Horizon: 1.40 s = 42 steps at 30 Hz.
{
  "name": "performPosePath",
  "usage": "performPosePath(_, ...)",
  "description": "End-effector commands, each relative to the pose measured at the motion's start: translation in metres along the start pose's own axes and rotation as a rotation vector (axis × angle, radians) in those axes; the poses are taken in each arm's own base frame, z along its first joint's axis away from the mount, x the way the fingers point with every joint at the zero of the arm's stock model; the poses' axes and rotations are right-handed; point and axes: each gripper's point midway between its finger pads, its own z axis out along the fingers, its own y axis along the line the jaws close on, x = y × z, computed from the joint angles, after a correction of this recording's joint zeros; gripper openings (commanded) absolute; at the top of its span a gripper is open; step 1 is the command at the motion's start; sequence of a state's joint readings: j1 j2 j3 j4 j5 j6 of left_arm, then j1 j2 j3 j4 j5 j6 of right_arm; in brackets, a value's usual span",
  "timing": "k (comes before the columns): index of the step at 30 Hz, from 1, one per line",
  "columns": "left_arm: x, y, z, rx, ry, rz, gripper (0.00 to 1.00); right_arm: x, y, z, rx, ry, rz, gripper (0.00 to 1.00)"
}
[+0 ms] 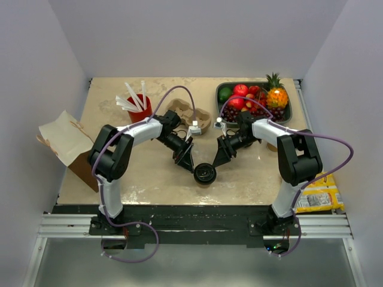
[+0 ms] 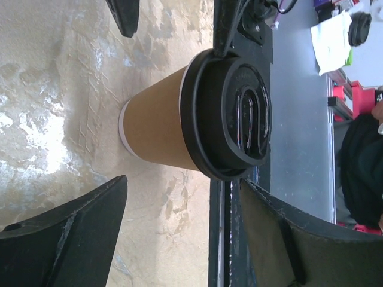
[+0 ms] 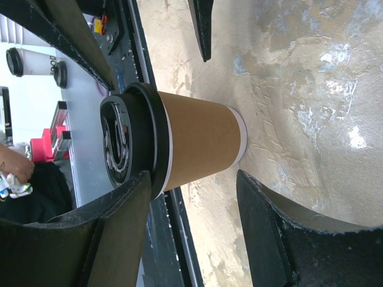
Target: Pack the takeout coffee
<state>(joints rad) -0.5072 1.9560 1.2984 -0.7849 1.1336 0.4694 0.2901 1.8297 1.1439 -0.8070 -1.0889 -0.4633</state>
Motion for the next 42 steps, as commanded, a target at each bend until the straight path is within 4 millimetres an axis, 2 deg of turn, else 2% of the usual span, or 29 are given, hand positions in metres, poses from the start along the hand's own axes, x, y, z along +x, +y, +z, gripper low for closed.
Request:
performPosePath(1,-0.007,-0.003,-0.002,0.051,0.002,0.044,0.80,-0.001,0.000,-0.001,0.038,0.008,-0.046,0.61)
performPosePath(18,-0.009,-0.003,0.004,0.059,0.000,0.029,0.80,-0.004,-0.001,0.002,0.050,0.010,-0.049,0.61)
performPosePath(25,-0.012,0.003,0.008,0.061,0.001,0.001,0.80,-0.008,-0.003,0.003,0.058,0.004,-0.048,0.61)
performPosePath(30,-0.010,0.015,0.011,0.008,0.014,-0.046,0.80,-0.007,-0.002,0.004,0.062,0.010,-0.052,0.61)
performPosePath(34,-0.003,0.019,0.014,-0.010,0.033,-0.060,0.80,-0.006,-0.005,0.005,0.072,0.014,-0.049,0.61)
performPosePath(40,0.026,0.036,0.020,-0.086,0.110,-0.118,0.77,0.004,-0.018,0.007,0.120,0.042,-0.004,0.60)
performPosePath(42,0.029,0.038,0.020,-0.099,0.114,-0.132,0.76,0.005,-0.023,0.008,0.141,0.044,0.000,0.60)
